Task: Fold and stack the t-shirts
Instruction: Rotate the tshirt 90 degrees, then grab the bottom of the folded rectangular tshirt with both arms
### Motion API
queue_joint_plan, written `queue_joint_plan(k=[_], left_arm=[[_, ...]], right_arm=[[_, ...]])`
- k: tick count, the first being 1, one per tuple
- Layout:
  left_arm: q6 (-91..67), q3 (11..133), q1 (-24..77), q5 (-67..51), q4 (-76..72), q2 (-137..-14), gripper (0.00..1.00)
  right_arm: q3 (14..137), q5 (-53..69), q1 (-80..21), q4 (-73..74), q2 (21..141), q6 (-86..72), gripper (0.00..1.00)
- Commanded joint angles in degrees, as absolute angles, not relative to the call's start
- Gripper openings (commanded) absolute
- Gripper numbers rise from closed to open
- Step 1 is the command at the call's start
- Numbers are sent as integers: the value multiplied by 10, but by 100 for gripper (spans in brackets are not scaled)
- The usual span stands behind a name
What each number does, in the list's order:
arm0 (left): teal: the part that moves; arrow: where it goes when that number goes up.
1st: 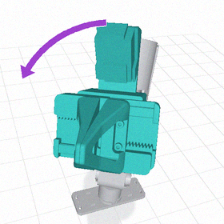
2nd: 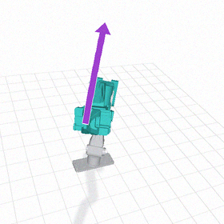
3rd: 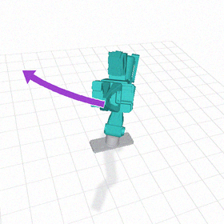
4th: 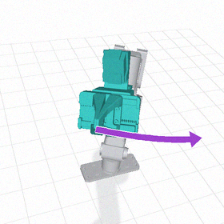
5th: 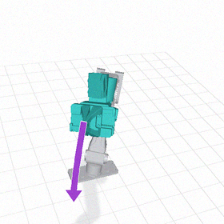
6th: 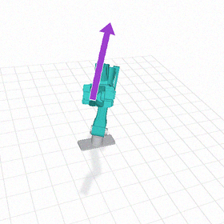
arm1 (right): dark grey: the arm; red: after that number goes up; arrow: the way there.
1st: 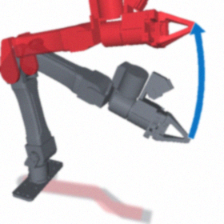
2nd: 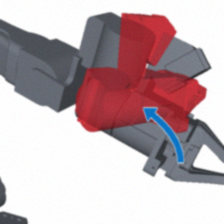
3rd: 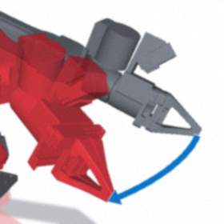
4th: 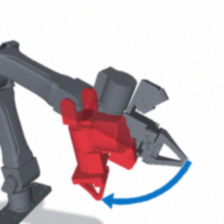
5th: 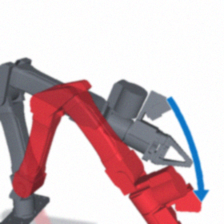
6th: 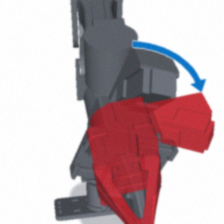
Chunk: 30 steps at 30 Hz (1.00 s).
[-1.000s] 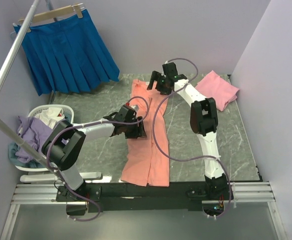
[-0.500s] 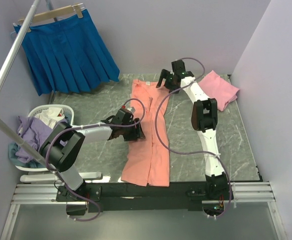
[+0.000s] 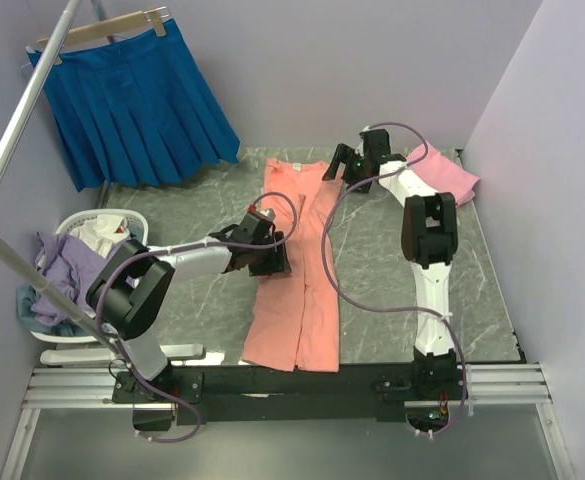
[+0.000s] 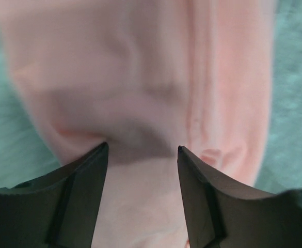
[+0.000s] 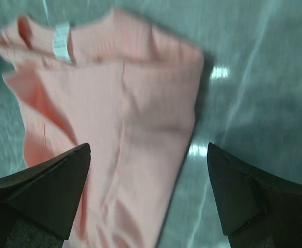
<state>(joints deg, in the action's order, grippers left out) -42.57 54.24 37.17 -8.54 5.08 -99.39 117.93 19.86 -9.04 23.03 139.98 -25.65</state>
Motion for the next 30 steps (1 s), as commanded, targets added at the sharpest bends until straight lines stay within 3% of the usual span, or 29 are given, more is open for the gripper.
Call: queue_joint_plan(k=[1,6,10,13,24,30], left_arm=[[-387,602,367,53,194,-954,63],[-418,645,366,118,321,-925,64],[-388,622,349,95,232,-872,68],[-354,684,314,63,182,-896,69],[-260,1164,242,-148,198,-1257,68],[-258,1291,241,-302,218,-1403,70]], right_arm=[[1064,213,-97,155,1237,-243,100],[900,279,-116,156,1117,-240,100],[812,265,-142,166,1034,-223,100],[756,271,-156,168,994,-227,100],[568,305,-313,143,886,-252,100],[534,327,-364,111,895,-286,100]])
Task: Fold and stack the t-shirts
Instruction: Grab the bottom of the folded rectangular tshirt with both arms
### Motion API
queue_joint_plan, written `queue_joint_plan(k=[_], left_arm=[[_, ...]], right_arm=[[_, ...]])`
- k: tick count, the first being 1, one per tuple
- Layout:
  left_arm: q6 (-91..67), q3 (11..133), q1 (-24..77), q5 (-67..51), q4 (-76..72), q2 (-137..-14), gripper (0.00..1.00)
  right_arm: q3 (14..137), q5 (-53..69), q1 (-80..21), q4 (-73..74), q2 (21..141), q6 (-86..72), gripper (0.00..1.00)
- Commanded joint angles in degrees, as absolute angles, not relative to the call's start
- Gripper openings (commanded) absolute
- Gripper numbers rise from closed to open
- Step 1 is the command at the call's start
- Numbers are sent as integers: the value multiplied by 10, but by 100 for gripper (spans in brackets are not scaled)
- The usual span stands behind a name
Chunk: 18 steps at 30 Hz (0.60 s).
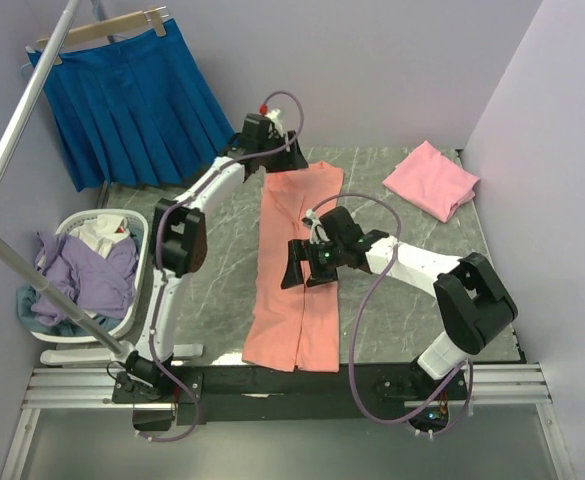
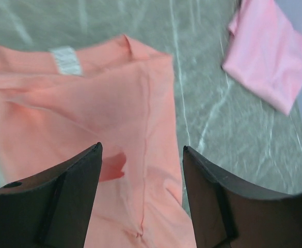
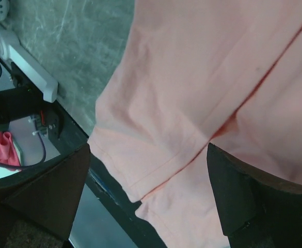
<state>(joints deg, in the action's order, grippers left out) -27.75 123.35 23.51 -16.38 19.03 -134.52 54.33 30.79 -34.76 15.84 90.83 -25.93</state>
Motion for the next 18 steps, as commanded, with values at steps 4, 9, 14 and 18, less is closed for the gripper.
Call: queue_joint_plan(k=[4,9,14,18], left_arm=[[-265,1286,241,-359,221,-1452,73],[-265,1330,234,-345,233,-1527,75],[-293,1382,207,-354,198,-1590,81],[-307,1413,192,-339,173,-1609,90]], right_arm=[[531,324,-386,117,907,-294,100],[532,303,-410,150,938,-307,100],[500,274,-436,162,947,-338,100],[483,245,-446,164,938,-353,100]])
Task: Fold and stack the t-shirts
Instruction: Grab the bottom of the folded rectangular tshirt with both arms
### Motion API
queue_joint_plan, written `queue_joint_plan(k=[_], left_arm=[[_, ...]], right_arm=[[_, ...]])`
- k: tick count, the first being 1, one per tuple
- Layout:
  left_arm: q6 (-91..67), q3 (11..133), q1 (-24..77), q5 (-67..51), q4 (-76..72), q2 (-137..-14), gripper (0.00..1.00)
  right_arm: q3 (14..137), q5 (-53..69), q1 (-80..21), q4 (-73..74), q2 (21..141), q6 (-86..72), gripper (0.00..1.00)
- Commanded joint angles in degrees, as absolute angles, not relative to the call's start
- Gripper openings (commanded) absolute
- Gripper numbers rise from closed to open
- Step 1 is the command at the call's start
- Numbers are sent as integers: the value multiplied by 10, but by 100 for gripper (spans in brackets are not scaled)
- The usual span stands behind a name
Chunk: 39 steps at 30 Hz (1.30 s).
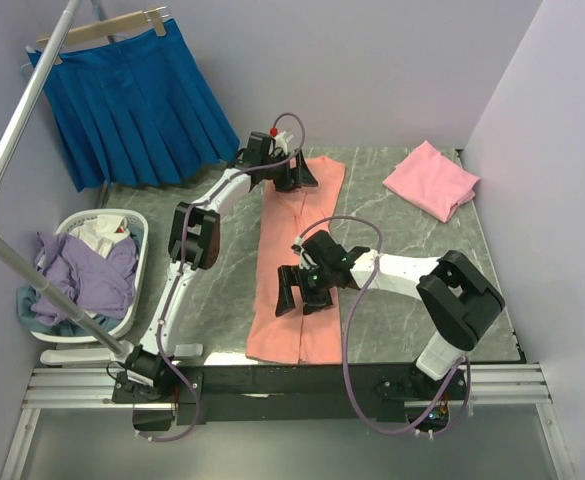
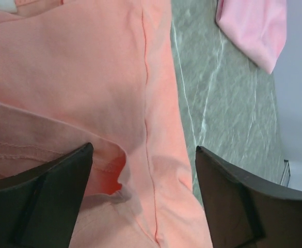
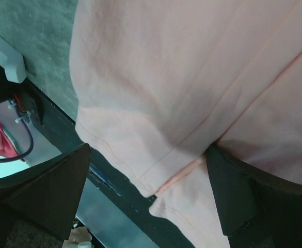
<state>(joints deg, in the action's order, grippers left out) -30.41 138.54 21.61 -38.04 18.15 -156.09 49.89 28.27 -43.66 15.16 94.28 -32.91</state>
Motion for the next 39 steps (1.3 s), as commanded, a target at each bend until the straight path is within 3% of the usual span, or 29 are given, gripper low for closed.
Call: queue_joint_plan(k=[1,10,17,22,24,28,35,39], left_arm=[[-305,1418,187,-333,171,-1615,92],[-329,1442,156,-319,128,-1632,99],[-330,1365,156,-323,85,-1548,99],[-310,1312,157,-288,102,-1422,99],[-303,1251,157,-248,107,-1373,99],[-313,1111,157,-203,101,-1227,99],[-373,757,203,-186,19,-1021,96],[-395,648,267,-185,-13,-950,94]], right_arm=[[481,252,-446,160,940,-356,100],[475,292,-504,151,990,-366,100],[536,141,-535,190,886,-322,100],[594,-69,-530,251,813,-287,100],[604,-108,-498,267,794,-286,100],[616,-46,-381,228,817,-255,100],[800,68,-290,209,1031,-200,100],[902,101,-279,204,1135,-197,100]])
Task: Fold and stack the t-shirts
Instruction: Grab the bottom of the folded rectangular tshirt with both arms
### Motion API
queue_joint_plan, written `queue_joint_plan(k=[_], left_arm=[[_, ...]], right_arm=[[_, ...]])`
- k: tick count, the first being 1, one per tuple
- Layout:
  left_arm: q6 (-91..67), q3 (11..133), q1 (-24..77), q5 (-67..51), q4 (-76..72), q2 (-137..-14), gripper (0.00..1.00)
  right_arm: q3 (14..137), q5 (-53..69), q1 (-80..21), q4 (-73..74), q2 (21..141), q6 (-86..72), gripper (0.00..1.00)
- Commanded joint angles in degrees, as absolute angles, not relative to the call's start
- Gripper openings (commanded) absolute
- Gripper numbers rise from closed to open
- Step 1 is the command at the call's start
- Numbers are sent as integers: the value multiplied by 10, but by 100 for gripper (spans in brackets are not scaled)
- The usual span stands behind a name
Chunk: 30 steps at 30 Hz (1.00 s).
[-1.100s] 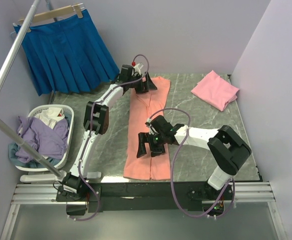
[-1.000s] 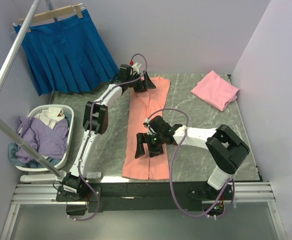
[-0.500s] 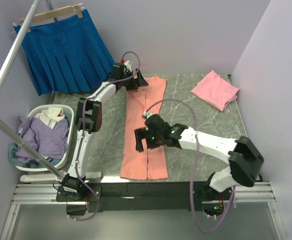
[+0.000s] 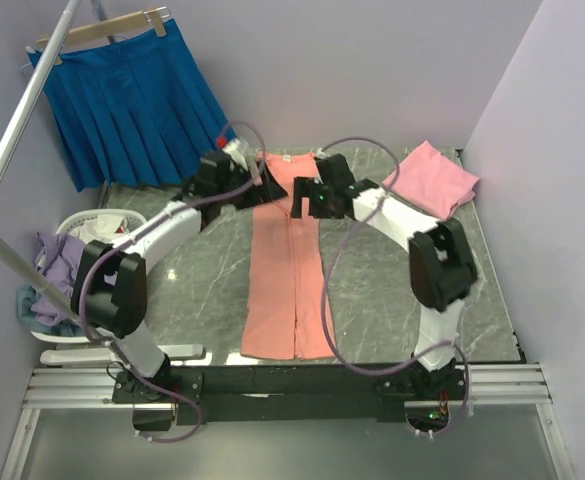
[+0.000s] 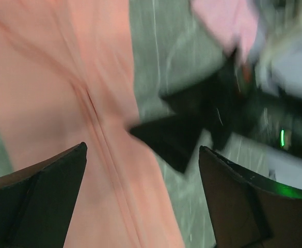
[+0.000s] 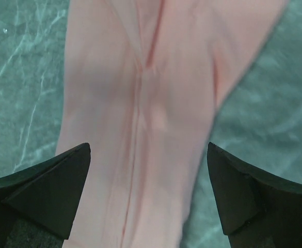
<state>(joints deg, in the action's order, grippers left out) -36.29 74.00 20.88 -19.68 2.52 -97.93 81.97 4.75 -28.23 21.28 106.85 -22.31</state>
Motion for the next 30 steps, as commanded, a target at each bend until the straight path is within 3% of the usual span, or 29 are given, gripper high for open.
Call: queue_joint_plan(k=[1,5,14,21,30], left_arm=[[-397,631,278,-185,-24,-944,94],[-416,567,315,-154,-14,-925,92],[-445,472,341,-105,-33,-899,92],[-457,421,352,-86,-49,-946,90],[-443,409,360,-52,-41,-948,88]], right_arm=[[945,102,-274,214,1157,-200,100],[1031,125,-264,250,1248,-213,100],[1052,116,-250,286,1317,-220,100],[1033,55,-230,309,1323,-220,100],[996,113,-214,229,1275,-174,100]])
